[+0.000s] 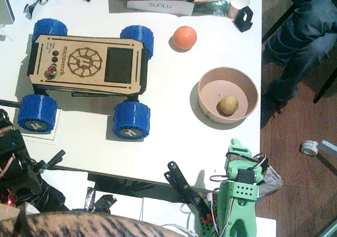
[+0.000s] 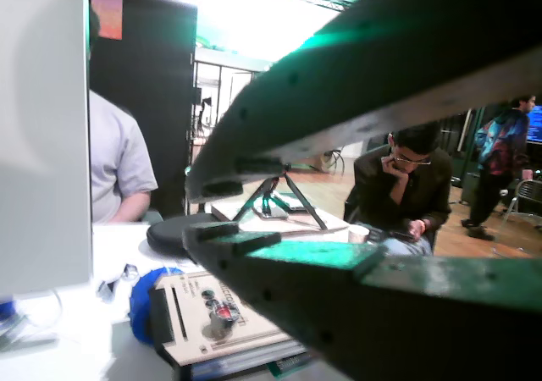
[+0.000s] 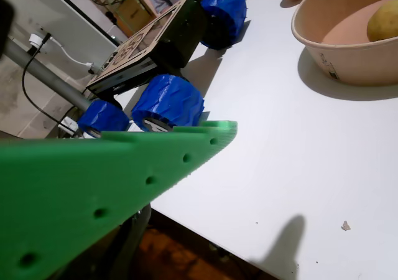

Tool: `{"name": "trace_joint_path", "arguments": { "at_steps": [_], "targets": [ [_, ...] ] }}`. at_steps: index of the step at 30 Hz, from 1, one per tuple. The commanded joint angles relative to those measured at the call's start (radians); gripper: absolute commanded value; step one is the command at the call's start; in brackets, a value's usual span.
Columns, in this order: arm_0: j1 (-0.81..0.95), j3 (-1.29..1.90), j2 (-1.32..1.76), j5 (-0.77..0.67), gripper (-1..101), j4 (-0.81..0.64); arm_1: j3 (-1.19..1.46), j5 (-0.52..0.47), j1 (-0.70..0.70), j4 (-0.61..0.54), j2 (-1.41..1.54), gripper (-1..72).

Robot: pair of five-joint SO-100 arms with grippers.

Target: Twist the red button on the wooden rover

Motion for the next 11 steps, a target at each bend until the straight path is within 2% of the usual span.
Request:
{"name": "trace_joint_path", "arguments": {
  "at_steps": [1,11],
  "targets": [
    [-0.002,0.002,0.094,-0.002,1,-0.034,-0.006,0.000,0.005,-0.005,-0.005,20.4],
    [-0.002,0.002,0.094,-0.002,1,-0.006,-0.006,0.000,0.005,-0.005,-0.005,20.4]
  ]
}}
